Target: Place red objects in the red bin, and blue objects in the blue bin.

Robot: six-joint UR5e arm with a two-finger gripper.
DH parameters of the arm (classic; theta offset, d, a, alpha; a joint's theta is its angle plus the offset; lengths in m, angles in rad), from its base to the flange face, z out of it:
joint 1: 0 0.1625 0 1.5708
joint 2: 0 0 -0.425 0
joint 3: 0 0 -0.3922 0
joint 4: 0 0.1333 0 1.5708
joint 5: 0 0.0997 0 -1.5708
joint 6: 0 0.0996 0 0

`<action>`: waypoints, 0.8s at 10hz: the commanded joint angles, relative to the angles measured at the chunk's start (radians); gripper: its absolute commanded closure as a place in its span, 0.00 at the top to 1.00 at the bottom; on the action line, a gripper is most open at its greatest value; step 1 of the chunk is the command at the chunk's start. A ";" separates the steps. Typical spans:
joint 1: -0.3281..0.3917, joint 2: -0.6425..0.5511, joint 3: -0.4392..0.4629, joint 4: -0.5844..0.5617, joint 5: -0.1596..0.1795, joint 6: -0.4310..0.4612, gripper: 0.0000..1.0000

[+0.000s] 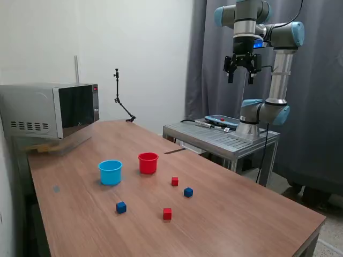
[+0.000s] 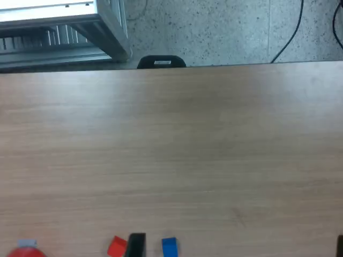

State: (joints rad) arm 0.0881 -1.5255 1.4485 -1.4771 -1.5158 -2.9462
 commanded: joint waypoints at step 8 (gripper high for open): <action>-0.034 0.263 -0.152 -0.140 0.000 0.034 1.00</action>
State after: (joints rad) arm 0.0669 -1.3149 1.3253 -1.6026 -1.5161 -2.9339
